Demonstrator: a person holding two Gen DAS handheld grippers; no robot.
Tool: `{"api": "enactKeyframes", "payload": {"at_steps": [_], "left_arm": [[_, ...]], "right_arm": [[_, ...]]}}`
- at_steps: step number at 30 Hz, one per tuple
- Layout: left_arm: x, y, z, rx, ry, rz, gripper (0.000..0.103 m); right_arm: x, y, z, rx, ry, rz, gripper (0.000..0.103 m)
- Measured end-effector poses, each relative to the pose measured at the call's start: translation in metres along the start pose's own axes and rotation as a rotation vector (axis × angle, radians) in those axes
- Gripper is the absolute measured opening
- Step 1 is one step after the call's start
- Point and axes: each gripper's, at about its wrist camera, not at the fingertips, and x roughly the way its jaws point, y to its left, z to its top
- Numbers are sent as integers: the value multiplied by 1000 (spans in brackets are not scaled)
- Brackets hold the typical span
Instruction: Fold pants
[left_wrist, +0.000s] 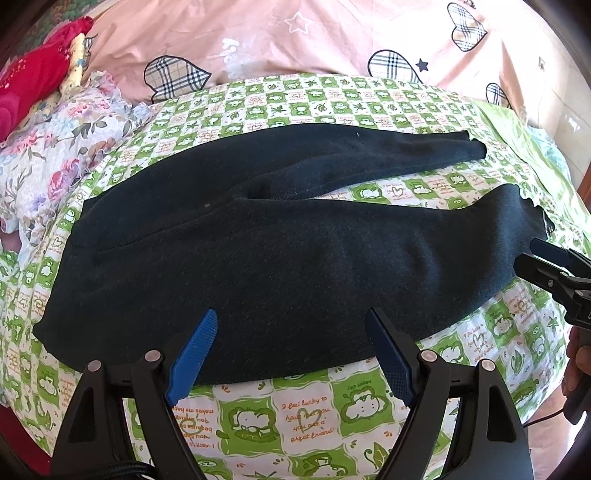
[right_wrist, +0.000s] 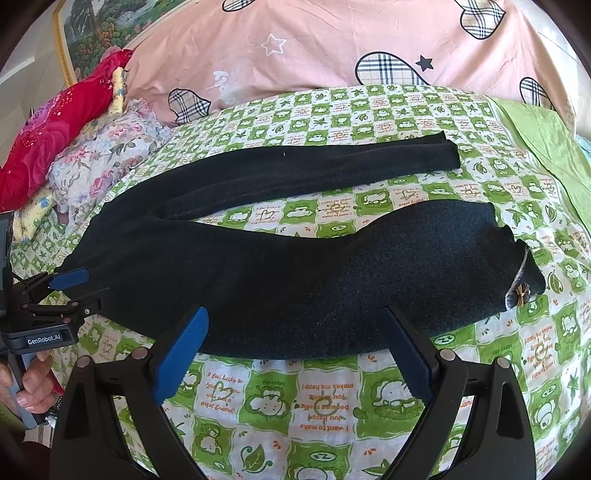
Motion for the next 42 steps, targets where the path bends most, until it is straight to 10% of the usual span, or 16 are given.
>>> {"api": "enactKeyframes", "payload": {"at_steps": [21,42], "left_arm": [[4,-1,16,35,6,-26,83],[39,3,98,88,8,-22,83]], "right_arm": [[-2,-14,19,37,-3,29,94],[24,-80,94,85,13,11,94]]}}
